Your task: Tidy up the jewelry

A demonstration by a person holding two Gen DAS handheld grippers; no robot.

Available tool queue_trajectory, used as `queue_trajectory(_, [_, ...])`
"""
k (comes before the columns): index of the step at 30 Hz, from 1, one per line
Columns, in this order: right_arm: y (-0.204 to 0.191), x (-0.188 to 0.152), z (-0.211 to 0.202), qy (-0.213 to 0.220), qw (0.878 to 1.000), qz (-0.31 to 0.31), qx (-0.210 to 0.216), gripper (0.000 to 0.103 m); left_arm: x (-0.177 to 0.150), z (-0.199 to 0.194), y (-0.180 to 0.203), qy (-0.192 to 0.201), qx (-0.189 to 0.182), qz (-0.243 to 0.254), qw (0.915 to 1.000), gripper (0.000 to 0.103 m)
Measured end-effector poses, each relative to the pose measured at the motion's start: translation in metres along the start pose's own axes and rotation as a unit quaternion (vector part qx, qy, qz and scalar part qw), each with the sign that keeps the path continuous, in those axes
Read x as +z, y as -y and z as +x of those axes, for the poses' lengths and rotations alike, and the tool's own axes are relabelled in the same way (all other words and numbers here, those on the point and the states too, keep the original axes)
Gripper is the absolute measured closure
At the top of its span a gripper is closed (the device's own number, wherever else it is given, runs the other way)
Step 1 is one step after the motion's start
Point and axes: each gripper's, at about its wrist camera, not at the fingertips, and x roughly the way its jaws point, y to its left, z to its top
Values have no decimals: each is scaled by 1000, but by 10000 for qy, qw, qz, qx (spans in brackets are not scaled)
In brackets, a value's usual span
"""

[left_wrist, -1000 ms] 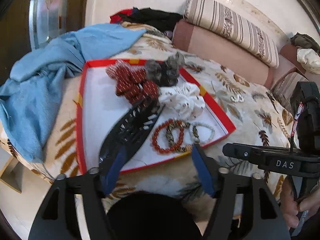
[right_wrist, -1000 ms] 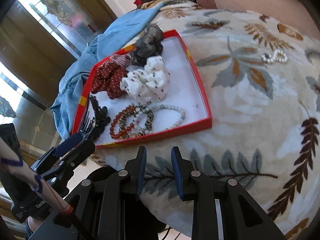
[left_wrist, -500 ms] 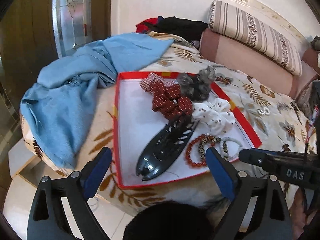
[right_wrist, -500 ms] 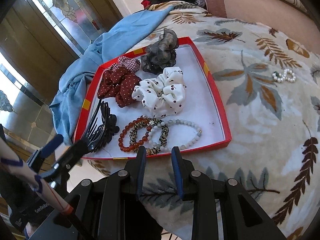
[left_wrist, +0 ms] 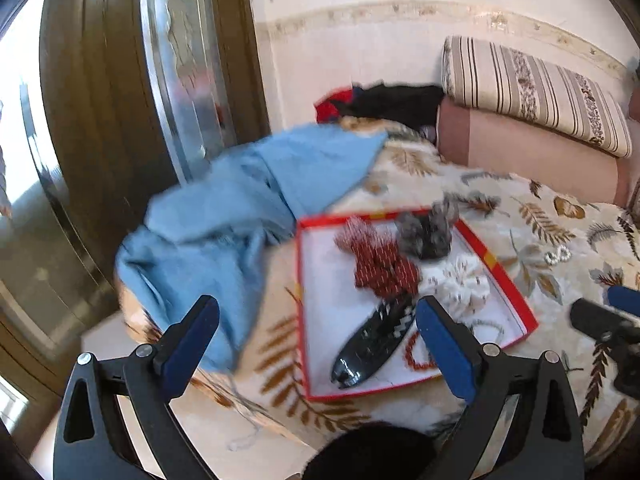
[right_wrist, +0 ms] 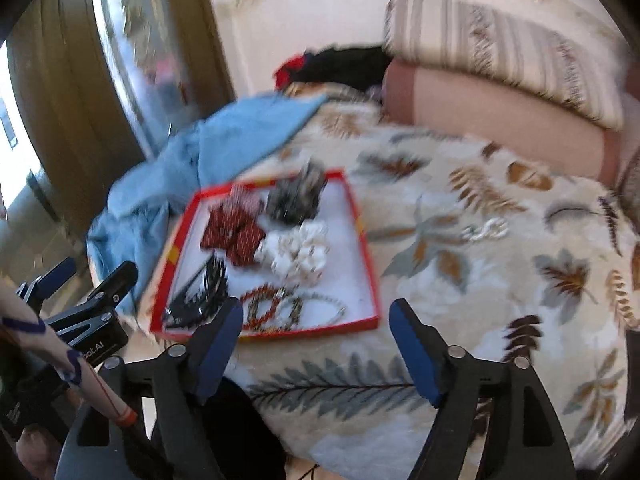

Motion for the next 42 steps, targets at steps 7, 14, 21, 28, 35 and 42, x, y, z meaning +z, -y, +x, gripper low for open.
queue_trajectory(7, [5, -11, -45, 504, 9986, 111, -109, 22, 16, -42, 14, 624, 480, 167, 9968, 0])
queue_trajectory(14, [-5, -17, -57, 719, 9973, -141, -74, 19, 16, -37, 16, 233, 195, 16, 9995, 0])
queue_trajectory(21, [-7, -20, -53, 680, 9974, -224, -50, 19, 11, -27, 11, 134, 392, -71, 9991, 0])
queue_trajectory(28, [-13, -21, -47, 613, 9975, -331, -65, 19, 6, -16, 7, 27, 477, -77, 9988, 0])
queue_trajectory(35, [-17, -22, -42, 575, 9975, -405, -90, 19, 1, -6, 3, -74, 547, -131, 9984, 0])
queue_trajectory(42, [-19, -23, -40, 551, 9973, -467, -101, 19, -2, 0, 3, -150, 574, -107, 9982, 0])
